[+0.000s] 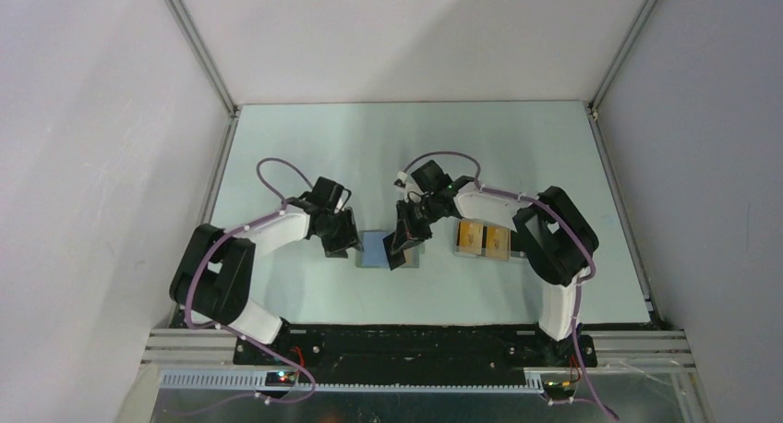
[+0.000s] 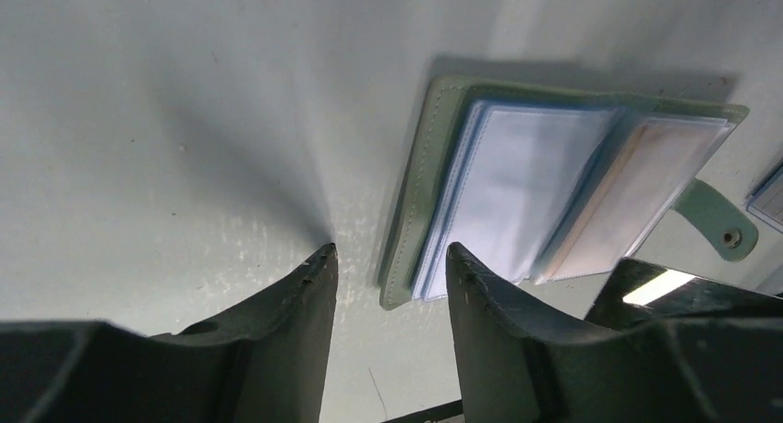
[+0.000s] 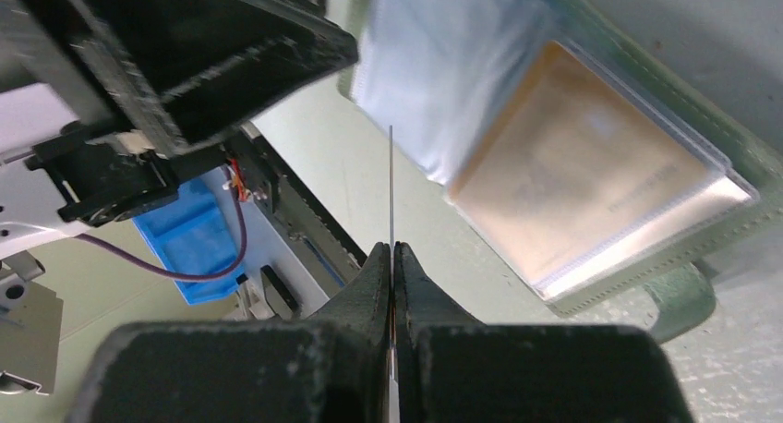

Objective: Put the credit cards into the card holder
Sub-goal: Insert the credit card into the card holder.

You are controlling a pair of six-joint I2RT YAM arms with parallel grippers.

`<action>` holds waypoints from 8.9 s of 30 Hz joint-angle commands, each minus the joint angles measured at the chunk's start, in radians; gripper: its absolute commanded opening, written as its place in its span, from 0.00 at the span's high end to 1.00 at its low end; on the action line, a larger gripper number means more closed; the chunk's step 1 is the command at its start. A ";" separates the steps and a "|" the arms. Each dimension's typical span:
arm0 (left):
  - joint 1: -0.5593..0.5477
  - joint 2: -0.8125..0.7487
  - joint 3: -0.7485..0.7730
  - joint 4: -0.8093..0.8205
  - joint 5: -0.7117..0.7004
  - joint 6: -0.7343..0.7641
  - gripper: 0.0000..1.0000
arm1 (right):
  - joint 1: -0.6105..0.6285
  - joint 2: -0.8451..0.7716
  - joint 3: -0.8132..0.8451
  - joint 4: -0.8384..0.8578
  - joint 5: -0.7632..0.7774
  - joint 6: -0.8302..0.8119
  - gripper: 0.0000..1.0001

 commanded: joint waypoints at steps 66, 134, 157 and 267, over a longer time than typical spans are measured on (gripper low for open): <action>-0.032 0.110 0.076 -0.003 -0.012 0.063 0.66 | -0.036 0.288 0.059 0.324 -0.186 0.048 1.00; -0.037 0.150 0.108 -0.033 -0.005 0.070 1.00 | -0.076 0.080 -0.194 0.610 0.042 0.102 1.00; -0.046 0.173 0.140 -0.051 0.000 0.086 0.98 | -0.095 0.177 -0.120 0.685 -0.133 0.185 1.00; 0.097 0.064 0.053 0.050 0.199 0.075 0.60 | 0.073 0.302 0.336 -0.073 0.006 0.039 0.65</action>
